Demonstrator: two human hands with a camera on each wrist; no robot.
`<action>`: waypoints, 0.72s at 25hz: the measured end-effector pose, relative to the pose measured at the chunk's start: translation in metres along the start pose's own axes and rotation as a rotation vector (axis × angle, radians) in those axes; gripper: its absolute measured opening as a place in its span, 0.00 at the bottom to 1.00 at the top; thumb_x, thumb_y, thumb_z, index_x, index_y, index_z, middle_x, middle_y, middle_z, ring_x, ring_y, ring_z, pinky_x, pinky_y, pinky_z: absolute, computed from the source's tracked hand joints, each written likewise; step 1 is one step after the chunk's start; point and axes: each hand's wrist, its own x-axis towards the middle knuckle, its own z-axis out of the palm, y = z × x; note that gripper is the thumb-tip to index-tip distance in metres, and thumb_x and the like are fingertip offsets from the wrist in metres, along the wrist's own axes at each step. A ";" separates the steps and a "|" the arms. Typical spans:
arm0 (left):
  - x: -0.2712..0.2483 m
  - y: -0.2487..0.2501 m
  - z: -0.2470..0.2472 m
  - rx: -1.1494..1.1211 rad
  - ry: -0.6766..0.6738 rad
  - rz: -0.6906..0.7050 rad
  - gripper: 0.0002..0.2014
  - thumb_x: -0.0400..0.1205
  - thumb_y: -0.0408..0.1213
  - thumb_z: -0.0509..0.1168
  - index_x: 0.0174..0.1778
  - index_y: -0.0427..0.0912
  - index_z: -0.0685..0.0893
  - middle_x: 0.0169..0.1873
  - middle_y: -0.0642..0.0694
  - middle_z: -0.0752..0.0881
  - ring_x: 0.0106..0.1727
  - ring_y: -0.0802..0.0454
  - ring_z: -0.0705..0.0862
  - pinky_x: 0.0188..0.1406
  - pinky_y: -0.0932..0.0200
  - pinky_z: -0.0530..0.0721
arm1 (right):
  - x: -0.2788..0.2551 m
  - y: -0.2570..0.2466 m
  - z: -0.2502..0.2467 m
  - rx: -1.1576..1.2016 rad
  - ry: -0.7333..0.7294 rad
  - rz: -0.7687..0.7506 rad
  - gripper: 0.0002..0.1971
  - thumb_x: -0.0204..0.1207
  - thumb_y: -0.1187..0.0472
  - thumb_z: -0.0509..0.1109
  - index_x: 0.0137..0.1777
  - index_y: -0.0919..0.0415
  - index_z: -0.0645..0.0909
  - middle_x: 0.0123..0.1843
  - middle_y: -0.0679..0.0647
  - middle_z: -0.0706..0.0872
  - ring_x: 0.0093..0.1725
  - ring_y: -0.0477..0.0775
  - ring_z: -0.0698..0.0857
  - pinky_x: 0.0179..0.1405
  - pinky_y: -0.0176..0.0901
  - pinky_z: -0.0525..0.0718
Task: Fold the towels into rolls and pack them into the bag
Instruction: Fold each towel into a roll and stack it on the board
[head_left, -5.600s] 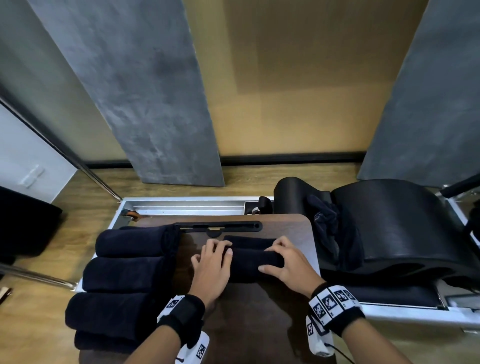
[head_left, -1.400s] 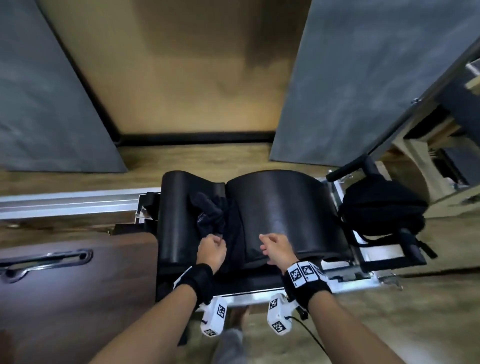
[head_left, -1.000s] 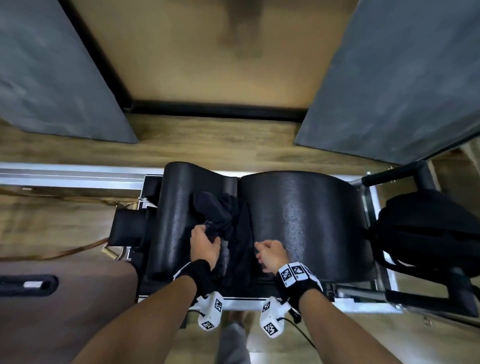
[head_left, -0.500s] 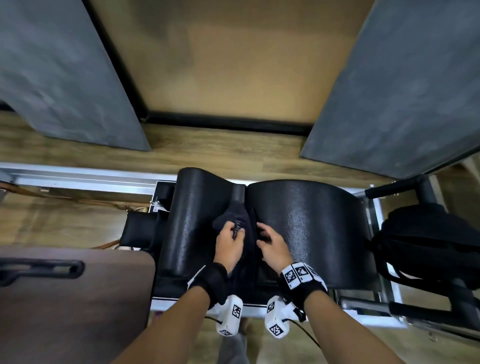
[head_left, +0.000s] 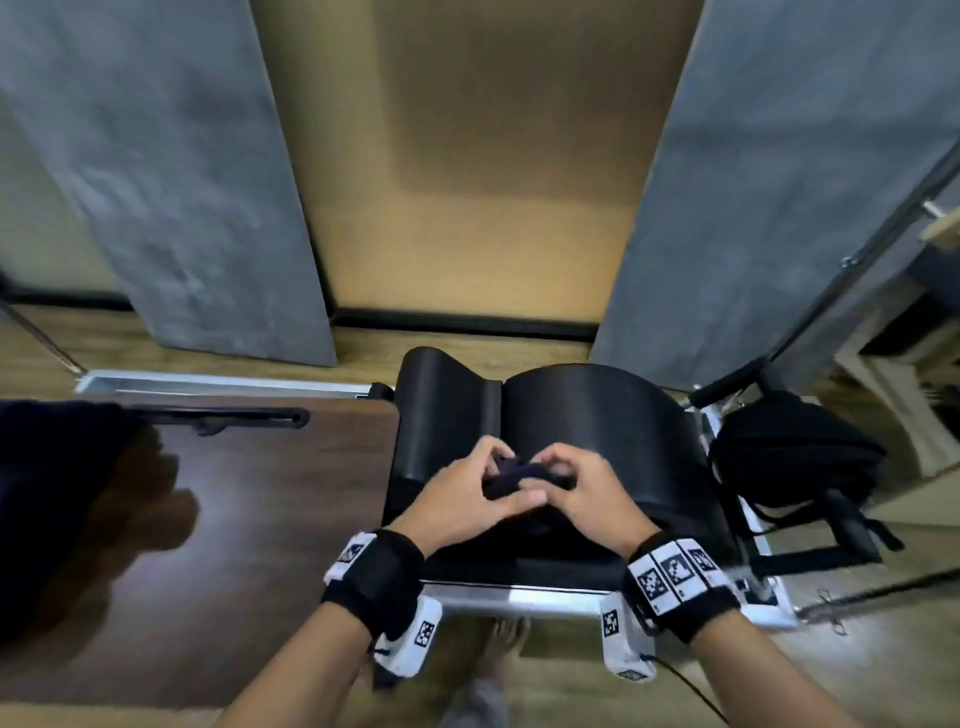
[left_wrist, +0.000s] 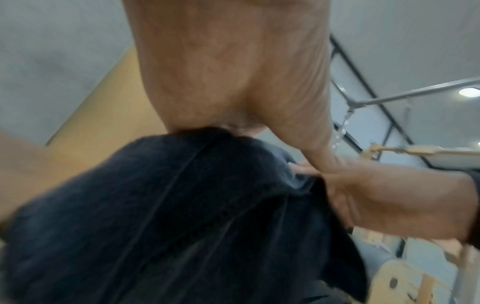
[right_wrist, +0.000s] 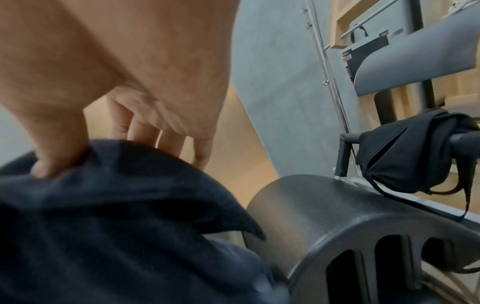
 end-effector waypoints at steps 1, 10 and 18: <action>-0.034 0.005 -0.006 0.044 -0.001 0.025 0.36 0.66 0.79 0.76 0.62 0.66 0.73 0.49 0.62 0.85 0.50 0.64 0.87 0.53 0.62 0.84 | -0.022 -0.017 0.004 0.003 0.022 -0.031 0.04 0.79 0.58 0.81 0.48 0.54 0.89 0.40 0.54 0.93 0.44 0.59 0.92 0.51 0.61 0.88; -0.247 0.036 -0.079 0.100 0.311 0.349 0.01 0.83 0.36 0.78 0.49 0.45 0.94 0.49 0.57 0.86 0.54 0.55 0.88 0.59 0.60 0.83 | -0.137 -0.157 0.069 -0.051 -0.074 -0.248 0.14 0.91 0.59 0.67 0.42 0.62 0.82 0.36 0.55 0.83 0.38 0.48 0.78 0.44 0.54 0.77; -0.323 0.035 -0.133 -0.024 0.417 0.245 0.17 0.92 0.59 0.60 0.44 0.53 0.76 0.35 0.50 0.85 0.37 0.55 0.86 0.38 0.50 0.80 | -0.186 -0.233 0.155 -0.027 -0.089 -0.313 0.23 0.78 0.50 0.79 0.67 0.40 0.71 0.51 0.45 0.88 0.50 0.44 0.89 0.53 0.46 0.88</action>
